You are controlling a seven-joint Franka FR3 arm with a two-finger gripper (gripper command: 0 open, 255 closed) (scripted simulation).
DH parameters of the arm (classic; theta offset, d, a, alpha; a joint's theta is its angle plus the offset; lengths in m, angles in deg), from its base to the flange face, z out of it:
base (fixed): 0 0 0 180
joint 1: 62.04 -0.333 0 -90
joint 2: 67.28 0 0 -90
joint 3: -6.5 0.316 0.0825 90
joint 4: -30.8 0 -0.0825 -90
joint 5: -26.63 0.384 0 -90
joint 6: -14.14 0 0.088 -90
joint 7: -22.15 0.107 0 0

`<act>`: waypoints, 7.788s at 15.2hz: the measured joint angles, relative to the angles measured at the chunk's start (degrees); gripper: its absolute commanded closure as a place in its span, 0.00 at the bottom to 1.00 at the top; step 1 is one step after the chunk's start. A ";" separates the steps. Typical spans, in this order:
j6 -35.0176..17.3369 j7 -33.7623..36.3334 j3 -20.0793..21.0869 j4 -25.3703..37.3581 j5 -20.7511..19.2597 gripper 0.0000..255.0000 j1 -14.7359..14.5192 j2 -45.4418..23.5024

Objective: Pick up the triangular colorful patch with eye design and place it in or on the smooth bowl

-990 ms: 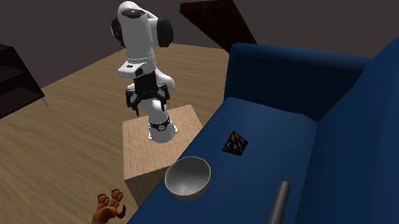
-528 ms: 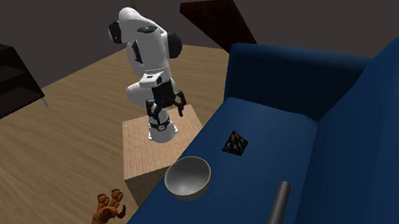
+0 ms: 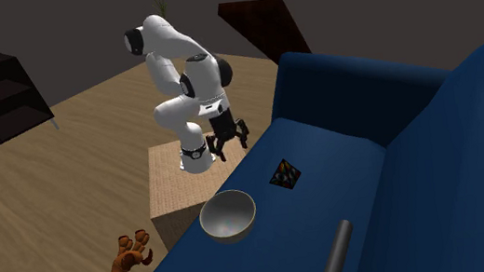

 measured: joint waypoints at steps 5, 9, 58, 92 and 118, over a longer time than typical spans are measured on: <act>-16.20 -1.11 1.80 -4.85 4.75 0.00 -7.66 -5.58; -30.55 -2.44 2.16 -7.71 8.56 0.00 -15.29 -12.24; -35.76 -2.69 4.06 -0.14 10.07 1.00 -20.15 -18.90; -9.26 -19.78 -15.66 14.14 3.84 1.00 -13.20 -9.19; -15.64 -42.89 -38.63 16.90 7.56 1.00 -18.18 -20.53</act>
